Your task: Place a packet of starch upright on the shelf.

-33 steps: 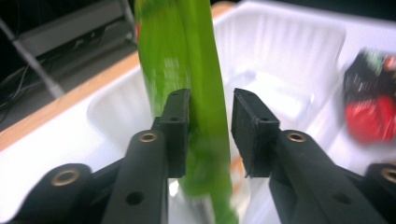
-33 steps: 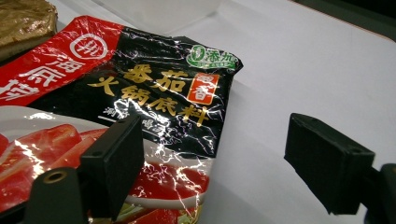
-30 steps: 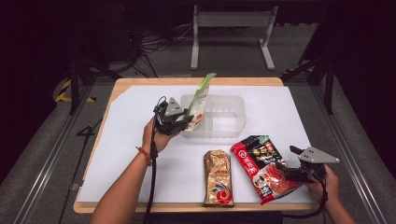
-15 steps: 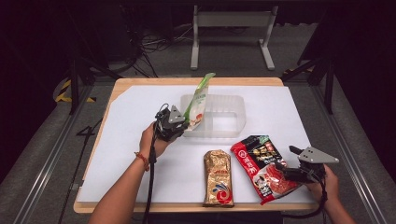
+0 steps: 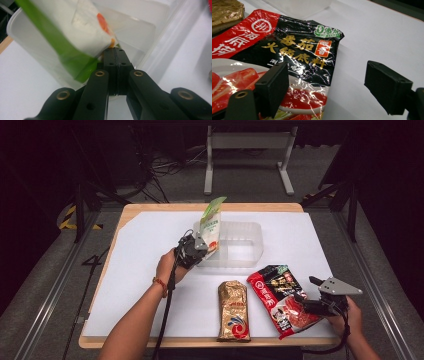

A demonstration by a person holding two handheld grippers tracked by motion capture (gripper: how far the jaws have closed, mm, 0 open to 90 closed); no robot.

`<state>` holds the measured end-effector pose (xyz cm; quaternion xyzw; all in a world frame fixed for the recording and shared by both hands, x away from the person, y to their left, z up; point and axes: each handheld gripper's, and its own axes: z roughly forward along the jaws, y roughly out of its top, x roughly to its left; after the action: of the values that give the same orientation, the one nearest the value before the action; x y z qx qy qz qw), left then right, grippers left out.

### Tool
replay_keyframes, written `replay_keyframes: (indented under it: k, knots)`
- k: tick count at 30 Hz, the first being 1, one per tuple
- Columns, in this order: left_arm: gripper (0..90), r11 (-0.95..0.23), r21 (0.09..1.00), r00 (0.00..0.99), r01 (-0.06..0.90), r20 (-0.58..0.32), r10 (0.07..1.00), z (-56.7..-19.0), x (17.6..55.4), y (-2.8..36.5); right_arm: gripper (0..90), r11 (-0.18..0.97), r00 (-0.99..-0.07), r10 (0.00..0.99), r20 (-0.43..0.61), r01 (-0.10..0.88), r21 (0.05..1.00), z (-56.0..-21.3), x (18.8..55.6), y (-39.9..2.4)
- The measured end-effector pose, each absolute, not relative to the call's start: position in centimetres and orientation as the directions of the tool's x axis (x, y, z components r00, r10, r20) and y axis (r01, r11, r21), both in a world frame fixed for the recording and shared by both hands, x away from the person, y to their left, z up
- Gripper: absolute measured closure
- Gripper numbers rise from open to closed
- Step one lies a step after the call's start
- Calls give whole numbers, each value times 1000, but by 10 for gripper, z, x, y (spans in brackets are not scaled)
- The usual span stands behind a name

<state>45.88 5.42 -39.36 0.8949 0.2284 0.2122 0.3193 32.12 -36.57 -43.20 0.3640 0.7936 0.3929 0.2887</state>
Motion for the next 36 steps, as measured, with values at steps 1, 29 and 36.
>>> replay_keyframes:
  k: [1, 29, 36]
  knots:
    - [880, -696, 665, 806, 271, 238, 542, -393, 458, 54, 200, 425, -568, 805, -171, 352, 834, -432, 321, -366]
    - [153, -524, 770, 886, 364, -113, 451, -433, 394, 100, 228, 428, -567, 806, -173, 355, 831, -432, 322, -366]
    - [153, -546, 766, 901, 340, -99, 423, -438, 394, 92, 228, 416, -567, 808, -158, 360, 835, -432, 320, -368]
